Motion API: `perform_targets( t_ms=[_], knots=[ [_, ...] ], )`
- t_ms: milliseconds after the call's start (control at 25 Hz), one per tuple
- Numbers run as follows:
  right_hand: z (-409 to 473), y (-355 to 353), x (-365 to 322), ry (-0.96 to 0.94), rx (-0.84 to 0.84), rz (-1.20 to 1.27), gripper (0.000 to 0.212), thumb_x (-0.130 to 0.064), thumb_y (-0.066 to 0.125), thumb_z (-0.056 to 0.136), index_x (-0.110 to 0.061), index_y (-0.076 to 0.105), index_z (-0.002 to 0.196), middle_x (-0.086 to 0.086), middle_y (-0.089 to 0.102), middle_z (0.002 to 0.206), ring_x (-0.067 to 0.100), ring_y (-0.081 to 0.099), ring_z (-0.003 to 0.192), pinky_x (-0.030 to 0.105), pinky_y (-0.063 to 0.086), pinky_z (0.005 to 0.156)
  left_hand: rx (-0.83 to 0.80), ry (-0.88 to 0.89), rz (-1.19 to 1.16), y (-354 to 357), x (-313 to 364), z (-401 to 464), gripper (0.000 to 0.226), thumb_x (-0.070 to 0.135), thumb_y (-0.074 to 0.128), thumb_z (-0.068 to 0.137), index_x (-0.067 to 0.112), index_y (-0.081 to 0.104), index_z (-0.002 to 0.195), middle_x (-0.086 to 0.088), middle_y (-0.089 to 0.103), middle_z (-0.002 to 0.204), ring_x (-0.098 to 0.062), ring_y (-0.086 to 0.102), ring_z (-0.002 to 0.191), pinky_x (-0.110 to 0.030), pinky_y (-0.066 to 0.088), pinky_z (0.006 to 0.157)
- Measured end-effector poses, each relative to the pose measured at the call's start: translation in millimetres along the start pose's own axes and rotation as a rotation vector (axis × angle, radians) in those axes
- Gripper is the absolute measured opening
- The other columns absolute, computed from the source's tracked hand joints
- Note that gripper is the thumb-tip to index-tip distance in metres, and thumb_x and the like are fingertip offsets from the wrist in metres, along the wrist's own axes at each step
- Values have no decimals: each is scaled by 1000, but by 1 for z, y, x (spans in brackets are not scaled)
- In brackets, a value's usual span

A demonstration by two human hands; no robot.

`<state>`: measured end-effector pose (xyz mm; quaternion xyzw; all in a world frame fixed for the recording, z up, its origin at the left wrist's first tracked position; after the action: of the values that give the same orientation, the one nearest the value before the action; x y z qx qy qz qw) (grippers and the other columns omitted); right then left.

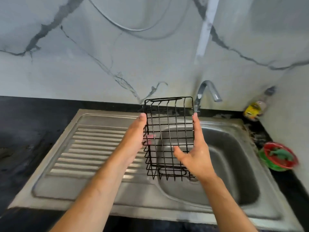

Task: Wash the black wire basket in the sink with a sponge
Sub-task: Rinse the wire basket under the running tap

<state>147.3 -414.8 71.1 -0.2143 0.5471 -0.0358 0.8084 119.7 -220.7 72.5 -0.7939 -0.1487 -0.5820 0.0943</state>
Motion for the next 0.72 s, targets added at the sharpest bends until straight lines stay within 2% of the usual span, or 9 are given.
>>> perform_targets(
  t_ms=[80, 160, 240, 320, 400, 480, 560, 640, 720],
  knots=[
    [-5, -37, 15, 15, -22, -45, 114, 2, 74, 78, -36, 2, 157, -20, 7, 165, 2, 12, 151, 41, 24, 122, 33, -85, -140, 38, -1, -10, 48, 65, 28, 99, 38, 52, 130, 1, 55, 137, -31, 72, 105, -55, 55, 95],
    [-13, -64, 28, 44, -31, -92, 119, 0, 73, 78, -53, -4, 152, -25, 7, 164, 6, 22, 150, 50, 35, 116, 29, -165, -205, 67, -6, -14, 56, 70, 18, 97, 38, 51, 130, -2, 59, 129, -38, 70, 105, -51, 56, 78],
    [-22, -81, 40, 78, -36, -108, 121, -1, 72, 79, -62, -7, 147, -27, 8, 163, 10, 39, 142, 52, 43, 109, -17, -217, -211, 87, -12, -10, 69, 79, 14, 92, 38, 48, 135, 3, 58, 113, -36, 66, 101, -44, 50, 71],
    [-28, -92, 58, 172, -58, -124, 121, -3, 72, 82, -68, -10, 142, -30, 8, 162, 4, 59, 108, 45, 55, 93, -43, -270, -141, 103, -22, -3, 64, 80, 27, 92, 36, 53, 131, 4, 57, 113, -35, 65, 103, -46, 51, 78],
    [-34, -95, 76, 250, -60, -147, 119, -4, 72, 84, -68, -11, 142, -29, 9, 162, 4, 64, 69, 30, 59, 73, -52, -322, -98, 114, -31, 0, 50, 65, 46, 96, 28, 58, 126, -2, 59, 123, -36, 64, 108, -52, 51, 86],
    [-36, -93, 94, 280, -38, -169, 118, -5, 72, 85, -61, -11, 147, -26, 11, 162, 11, 66, 82, 14, 54, 72, -65, -359, -75, 119, -39, 10, 46, 48, 58, 90, 20, 60, 126, -5, 57, 128, -39, 63, 108, -52, 52, 77],
    [-38, -89, 108, 326, -45, -179, 117, -7, 74, 85, -55, -10, 152, -26, 14, 161, -1, 56, 115, -1, 43, 82, -77, -389, -68, 120, -43, 22, 46, 30, 62, 80, 15, 63, 123, -6, 59, 118, -38, 64, 98, -47, 53, 69],
    [-37, -85, 121, 359, -38, -177, 115, -11, 75, 86, -51, -9, 153, -23, 18, 162, -6, 36, 138, -2, 31, 98, -93, -394, -21, 124, -45, 33, 30, 14, 57, 82, 13, 65, 111, -8, 61, 104, -33, 63, 88, -41, 56, 72],
    [-35, -84, 136, 425, -15, -142, 112, -13, 74, 88, -51, -9, 153, -17, 35, 157, -2, 39, 139, 4, 36, 100, -101, -399, 63, 132, -49, 45, 23, 11, 56, 85, 20, 65, 105, -4, 62, 102, -29, 61, 86, -36, 52, 75]
  ],
)
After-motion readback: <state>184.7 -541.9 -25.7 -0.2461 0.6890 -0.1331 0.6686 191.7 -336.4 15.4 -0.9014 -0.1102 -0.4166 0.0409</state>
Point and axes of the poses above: each hand's wrist, its own z-axis towards the middle knuckle, its own y-axis out of the palm, x = y × z, the point moved 6 cm from there along z, towards the middle knuckle
